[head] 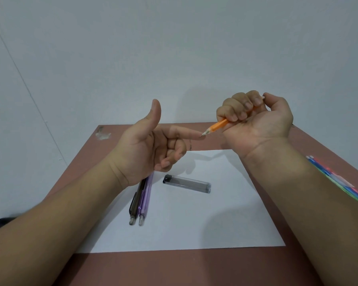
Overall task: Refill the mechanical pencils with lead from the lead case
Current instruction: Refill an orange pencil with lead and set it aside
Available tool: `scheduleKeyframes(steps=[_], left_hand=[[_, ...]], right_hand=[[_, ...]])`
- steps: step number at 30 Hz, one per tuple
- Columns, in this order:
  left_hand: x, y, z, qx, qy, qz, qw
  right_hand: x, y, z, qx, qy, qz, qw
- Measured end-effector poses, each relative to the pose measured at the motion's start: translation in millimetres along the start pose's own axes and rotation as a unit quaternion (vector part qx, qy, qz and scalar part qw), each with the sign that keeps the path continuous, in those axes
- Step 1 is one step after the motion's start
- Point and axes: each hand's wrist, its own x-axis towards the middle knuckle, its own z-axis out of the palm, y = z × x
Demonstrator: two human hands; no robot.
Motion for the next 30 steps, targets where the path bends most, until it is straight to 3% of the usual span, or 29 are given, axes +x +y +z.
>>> scheduleKeyframes(steps=[30], left_hand=[[-0.2,-0.2,0.5,0.006,0.004,-0.006,1.000]], right_hand=[[-0.7,0.7,0.7,0.001,0.009,0.000,1.000]])
